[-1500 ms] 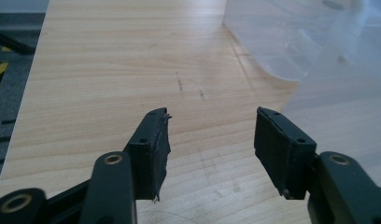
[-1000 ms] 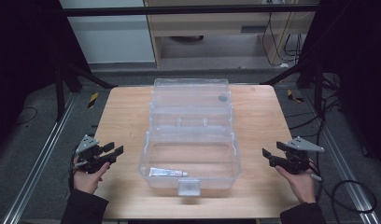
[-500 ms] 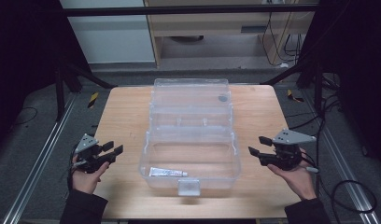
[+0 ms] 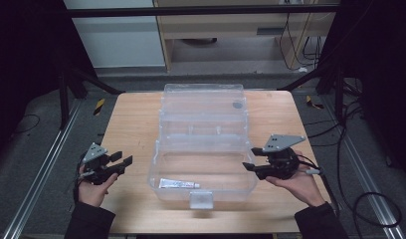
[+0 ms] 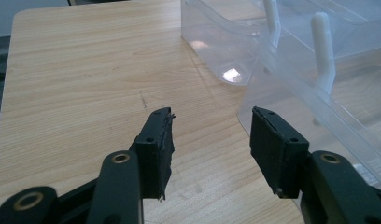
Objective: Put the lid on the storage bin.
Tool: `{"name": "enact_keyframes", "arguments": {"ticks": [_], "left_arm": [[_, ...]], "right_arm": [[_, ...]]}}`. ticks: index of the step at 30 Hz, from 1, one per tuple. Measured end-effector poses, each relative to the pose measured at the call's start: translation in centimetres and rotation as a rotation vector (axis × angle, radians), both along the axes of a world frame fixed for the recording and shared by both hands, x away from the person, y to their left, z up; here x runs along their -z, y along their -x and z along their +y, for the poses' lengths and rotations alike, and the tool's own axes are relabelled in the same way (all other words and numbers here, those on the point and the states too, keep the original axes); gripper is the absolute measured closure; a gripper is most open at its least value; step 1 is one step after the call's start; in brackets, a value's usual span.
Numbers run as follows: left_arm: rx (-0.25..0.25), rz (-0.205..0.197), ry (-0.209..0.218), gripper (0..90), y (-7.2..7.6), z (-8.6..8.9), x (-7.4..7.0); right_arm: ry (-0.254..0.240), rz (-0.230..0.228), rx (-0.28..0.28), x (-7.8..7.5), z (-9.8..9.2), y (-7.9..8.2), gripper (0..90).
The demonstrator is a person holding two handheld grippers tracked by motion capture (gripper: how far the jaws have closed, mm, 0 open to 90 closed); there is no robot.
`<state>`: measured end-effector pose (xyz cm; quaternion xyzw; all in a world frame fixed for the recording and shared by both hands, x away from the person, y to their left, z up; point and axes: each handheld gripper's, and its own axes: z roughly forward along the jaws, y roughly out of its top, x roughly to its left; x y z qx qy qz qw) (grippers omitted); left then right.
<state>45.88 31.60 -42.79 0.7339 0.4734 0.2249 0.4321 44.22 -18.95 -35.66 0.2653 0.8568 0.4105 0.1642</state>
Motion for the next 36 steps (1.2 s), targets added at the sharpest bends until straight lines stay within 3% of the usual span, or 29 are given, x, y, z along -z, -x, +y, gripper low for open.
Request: {"name": "enact_keyframes", "arguments": {"ticks": [7,16,21,25,30,36], "left_arm": [[-0.004,0.001,-0.008,47.4,0.0,0.1,0.0],[-0.008,0.003,-0.012,46.8,-0.1,0.1,0.0],[-0.008,0.002,-0.015,46.5,-0.1,0.2,-0.1],[-0.009,-0.002,-0.016,46.4,-0.1,0.2,-0.1],[-0.002,-0.001,-0.02,46.3,-0.1,0.2,-0.1],[0.0,-0.003,-0.021,46.4,-0.1,0.3,-0.2]], "right_arm": [[0.061,0.037,-0.092,0.0,2.9,0.1,44.3],[0.066,0.087,-0.19,0.7,5.6,0.5,46.5],[0.066,0.12,-0.21,1.2,6.3,0.5,47.7],[0.095,0.115,-0.23,1.4,6.9,0.5,48.0],[0.089,0.116,-0.262,0.9,8.0,0.3,48.9],[0.109,0.15,-0.295,1.6,9.3,0.1,49.5]]}}
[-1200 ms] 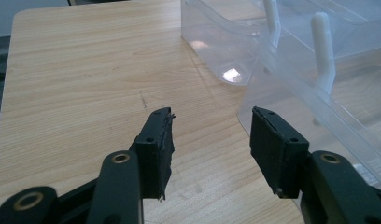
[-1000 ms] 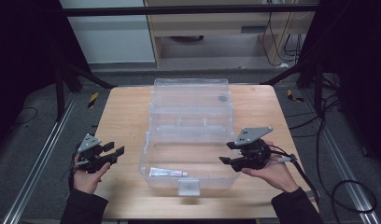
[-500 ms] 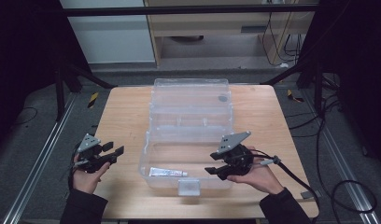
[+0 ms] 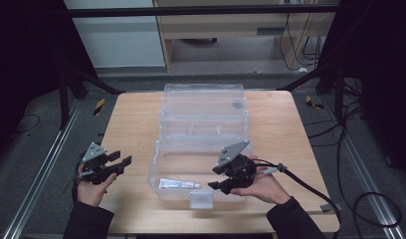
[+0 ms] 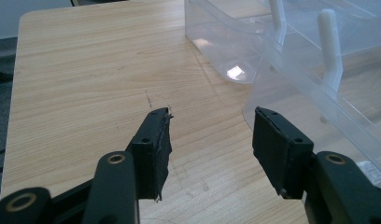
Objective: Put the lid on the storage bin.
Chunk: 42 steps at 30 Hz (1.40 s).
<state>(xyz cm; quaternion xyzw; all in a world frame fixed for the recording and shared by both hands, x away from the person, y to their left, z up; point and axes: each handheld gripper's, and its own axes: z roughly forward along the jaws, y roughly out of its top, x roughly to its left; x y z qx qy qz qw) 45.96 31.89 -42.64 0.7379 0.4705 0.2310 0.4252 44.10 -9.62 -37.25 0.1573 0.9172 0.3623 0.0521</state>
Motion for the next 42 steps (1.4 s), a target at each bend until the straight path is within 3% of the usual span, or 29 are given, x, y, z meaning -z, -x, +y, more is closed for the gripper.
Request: {"name": "enact_keyframes", "arguments": {"ticks": [14,24,31,39,42], "left_arm": [[0.013,-0.01,-0.002,47.8,0.1,0.0,-0.5],[0.045,-0.024,0.003,47.9,0.0,-0.2,-1.5],[0.113,-0.058,-0.026,47.9,-0.9,-1.4,-3.5],[0.249,-0.101,-0.113,47.1,-2.8,-3.8,-7.3],[0.291,-0.098,-0.114,46.8,-3.6,-4.4,-8.1]], "right_arm": [[0.088,0.05,-0.069,2.3,1.5,0.7,52.6],[0.127,0.083,-0.053,3.6,1.4,0.3,59.0],[0.129,0.091,-0.057,3.6,1.5,0.2,60.0],[0.131,0.113,-0.072,4.0,1.8,0.0,64.5],[0.147,0.137,-0.084,4.2,2.0,0.0,67.1]]}}
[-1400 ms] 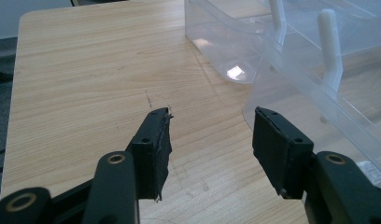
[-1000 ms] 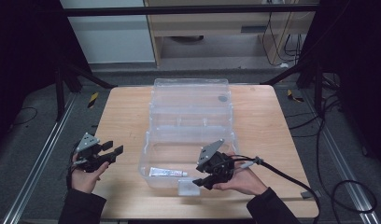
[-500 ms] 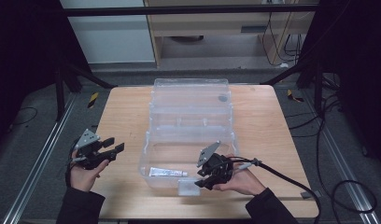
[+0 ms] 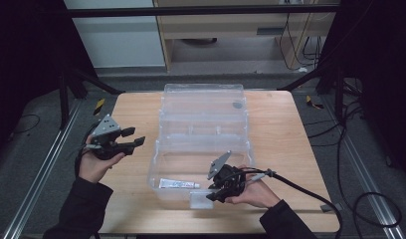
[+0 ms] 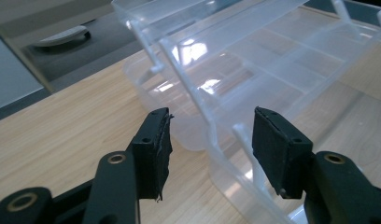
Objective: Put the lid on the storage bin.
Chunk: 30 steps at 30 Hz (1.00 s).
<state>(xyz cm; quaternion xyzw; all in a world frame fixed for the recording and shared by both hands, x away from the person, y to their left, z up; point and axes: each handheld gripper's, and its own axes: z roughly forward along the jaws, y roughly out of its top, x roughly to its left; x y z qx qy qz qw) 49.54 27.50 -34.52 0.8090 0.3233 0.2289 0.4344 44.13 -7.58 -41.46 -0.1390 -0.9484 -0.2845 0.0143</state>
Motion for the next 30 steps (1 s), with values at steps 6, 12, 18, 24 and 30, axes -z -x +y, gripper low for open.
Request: {"name": "enact_keyframes", "arguments": {"ticks": [6,12,18,24,30], "left_arm": [[0.048,0.017,-0.038,46.8,-1.6,-1.1,-1.1],[0.115,0.012,-0.059,46.7,-2.9,-2.5,-2.3],[0.198,-0.008,-0.076,46.3,-3.8,-4.1,-3.6],[0.271,-0.014,-0.117,46.3,-4.9,-5.5,-4.6],[0.341,-0.028,-0.178,46.1,-5.9,-7.2,-5.1]], "right_arm": [[0.003,0.016,0.002,0.1,0.1,-0.1,67.5],[0.002,0.02,0.007,0.1,0.1,-0.2,68.2],[-0.001,0.022,0.007,0.1,0.1,-0.2,68.4],[-0.004,0.023,0.001,0.1,0.1,-0.2,68.4],[-0.004,0.023,-0.003,0.1,0.1,-0.2,68.5]]}}
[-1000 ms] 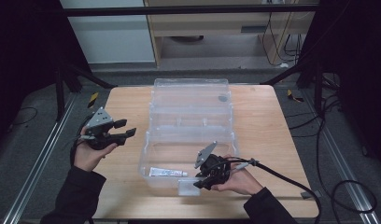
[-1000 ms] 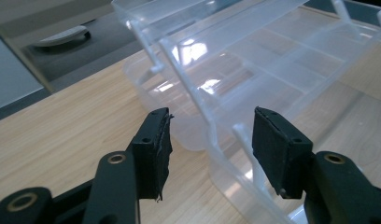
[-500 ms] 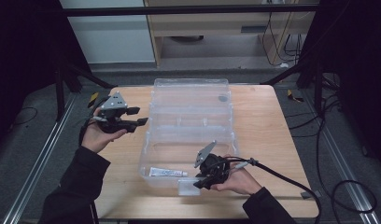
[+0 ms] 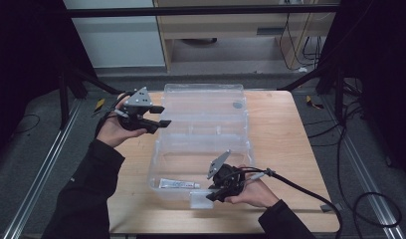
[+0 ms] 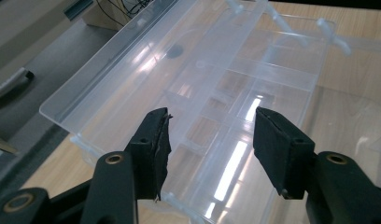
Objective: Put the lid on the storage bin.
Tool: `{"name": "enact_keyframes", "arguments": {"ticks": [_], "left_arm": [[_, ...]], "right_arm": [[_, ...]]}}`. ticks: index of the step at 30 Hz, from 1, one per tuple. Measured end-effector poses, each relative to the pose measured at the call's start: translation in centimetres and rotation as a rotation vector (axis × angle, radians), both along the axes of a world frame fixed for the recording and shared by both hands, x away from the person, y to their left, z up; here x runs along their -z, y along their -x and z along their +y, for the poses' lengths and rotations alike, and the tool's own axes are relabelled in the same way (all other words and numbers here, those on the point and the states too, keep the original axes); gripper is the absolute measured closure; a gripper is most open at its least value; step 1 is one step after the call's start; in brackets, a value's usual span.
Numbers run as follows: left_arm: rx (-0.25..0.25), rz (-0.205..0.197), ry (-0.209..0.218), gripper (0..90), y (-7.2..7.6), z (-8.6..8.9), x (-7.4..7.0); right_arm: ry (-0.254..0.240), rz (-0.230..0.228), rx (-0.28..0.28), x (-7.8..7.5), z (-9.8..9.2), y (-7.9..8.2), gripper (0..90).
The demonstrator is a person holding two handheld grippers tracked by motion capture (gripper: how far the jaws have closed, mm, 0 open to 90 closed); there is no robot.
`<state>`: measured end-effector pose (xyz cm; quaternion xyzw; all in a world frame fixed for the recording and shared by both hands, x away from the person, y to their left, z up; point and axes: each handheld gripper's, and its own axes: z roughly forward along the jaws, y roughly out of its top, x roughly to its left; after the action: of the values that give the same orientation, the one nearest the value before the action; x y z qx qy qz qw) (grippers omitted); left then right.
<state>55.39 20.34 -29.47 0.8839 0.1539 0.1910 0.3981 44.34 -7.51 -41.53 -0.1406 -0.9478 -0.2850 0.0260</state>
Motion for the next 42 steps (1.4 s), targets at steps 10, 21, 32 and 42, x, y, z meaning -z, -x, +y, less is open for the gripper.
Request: {"name": "enact_keyframes", "arguments": {"ticks": [10,21,32,42], "left_arm": [[0.08,0.029,-0.095,49.8,-1.7,-1.9,0.3],[0.113,0.002,-0.186,57.9,-3.4,-3.2,0.9],[0.154,0.037,-0.26,69.8,-4.7,-4.5,2.1],[0.175,0.04,-0.292,75.4,-4.9,-5.0,2.4]], "right_arm": [[-0.001,-0.002,-0.005,0.0,0.0,0.0,68.5],[0.003,0.002,-0.009,0.0,0.1,-0.2,68.5],[0.006,0.01,-0.016,0.0,0.1,-0.2,68.4],[0.007,0.009,-0.016,0.0,0.2,-0.3,68.8]]}}
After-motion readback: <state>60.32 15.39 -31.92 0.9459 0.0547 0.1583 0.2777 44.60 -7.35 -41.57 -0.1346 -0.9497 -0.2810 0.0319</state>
